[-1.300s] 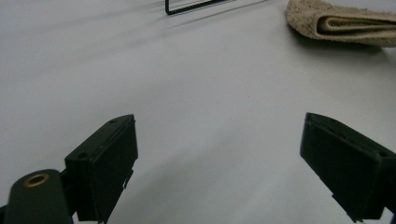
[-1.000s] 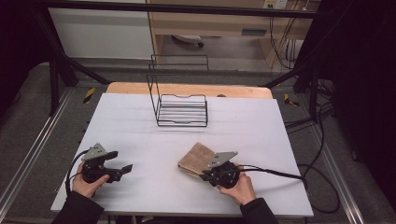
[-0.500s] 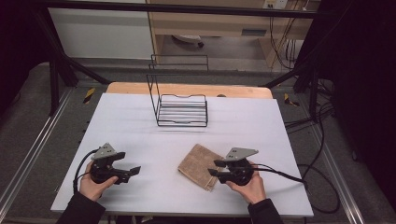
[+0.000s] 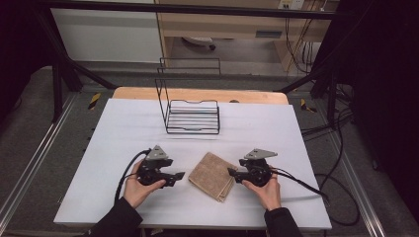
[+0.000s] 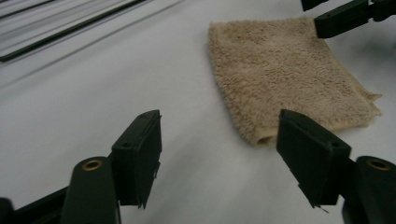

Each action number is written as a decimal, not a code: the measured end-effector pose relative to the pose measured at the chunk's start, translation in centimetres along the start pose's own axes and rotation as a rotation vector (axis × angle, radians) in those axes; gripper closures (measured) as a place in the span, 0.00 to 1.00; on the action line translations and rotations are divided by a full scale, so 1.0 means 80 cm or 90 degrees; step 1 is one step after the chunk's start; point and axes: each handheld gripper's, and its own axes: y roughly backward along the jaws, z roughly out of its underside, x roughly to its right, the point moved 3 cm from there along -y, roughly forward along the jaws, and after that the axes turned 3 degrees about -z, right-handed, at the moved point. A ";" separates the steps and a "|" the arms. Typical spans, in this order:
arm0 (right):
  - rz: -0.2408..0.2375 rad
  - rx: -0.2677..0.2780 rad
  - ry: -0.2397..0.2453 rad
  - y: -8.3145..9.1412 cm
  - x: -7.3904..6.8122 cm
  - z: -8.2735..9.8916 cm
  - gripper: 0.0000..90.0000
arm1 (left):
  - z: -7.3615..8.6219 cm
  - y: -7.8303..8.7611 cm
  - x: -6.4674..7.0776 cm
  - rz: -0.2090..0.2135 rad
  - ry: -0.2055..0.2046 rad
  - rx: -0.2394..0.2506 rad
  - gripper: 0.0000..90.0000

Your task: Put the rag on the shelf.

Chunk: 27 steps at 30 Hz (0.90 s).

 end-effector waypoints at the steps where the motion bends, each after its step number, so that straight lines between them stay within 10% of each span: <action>1: 0.002 -0.002 -0.001 -0.003 0.000 0.001 0.47 | -0.002 -0.005 0.003 0.001 0.000 -0.005 0.39; 7: 0.006 -0.019 -0.004 -0.011 0.003 0.004 0.55 | -0.003 -0.049 0.020 0.008 -0.013 -0.053 0.55; 27: -0.054 -0.022 -0.074 -0.015 0.000 0.009 0.91 | 0.004 -0.057 0.036 0.040 0.032 -0.058 0.89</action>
